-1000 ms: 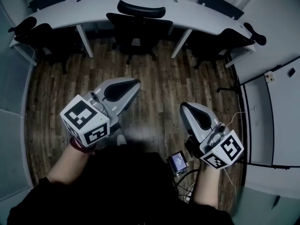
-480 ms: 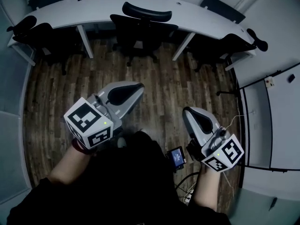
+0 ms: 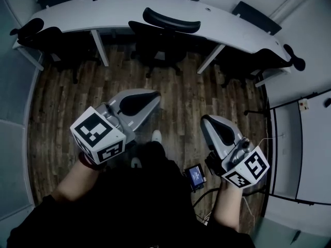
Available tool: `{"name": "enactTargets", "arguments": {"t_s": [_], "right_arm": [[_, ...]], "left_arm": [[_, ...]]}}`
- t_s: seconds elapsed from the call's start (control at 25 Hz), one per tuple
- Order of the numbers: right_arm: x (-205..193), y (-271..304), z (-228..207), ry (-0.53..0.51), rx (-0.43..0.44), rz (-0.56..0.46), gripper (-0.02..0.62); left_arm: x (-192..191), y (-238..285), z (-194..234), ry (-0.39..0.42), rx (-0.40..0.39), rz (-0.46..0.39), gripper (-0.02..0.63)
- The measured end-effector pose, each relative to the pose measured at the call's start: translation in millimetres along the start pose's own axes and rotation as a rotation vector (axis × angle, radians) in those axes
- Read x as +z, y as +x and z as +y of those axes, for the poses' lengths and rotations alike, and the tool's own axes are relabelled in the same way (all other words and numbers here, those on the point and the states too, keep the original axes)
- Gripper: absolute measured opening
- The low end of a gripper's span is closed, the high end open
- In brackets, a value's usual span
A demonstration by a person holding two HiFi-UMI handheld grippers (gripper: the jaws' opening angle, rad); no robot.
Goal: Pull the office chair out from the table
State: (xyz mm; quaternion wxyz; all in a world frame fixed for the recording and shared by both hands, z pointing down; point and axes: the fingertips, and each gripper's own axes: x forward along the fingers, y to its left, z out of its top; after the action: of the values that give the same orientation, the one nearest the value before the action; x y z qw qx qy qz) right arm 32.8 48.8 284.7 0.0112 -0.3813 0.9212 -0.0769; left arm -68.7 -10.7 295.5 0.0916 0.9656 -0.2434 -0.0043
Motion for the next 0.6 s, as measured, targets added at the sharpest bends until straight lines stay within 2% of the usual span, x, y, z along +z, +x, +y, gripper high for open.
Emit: {"name": "enactTargets", "arguments": {"t_s": [0.6], "right_arm": [[15,82,-134,0.018,0.076,-0.011,0.002]], "left_arm": [[16,107,104,0.017,0.048,0.012,0.002]]}}
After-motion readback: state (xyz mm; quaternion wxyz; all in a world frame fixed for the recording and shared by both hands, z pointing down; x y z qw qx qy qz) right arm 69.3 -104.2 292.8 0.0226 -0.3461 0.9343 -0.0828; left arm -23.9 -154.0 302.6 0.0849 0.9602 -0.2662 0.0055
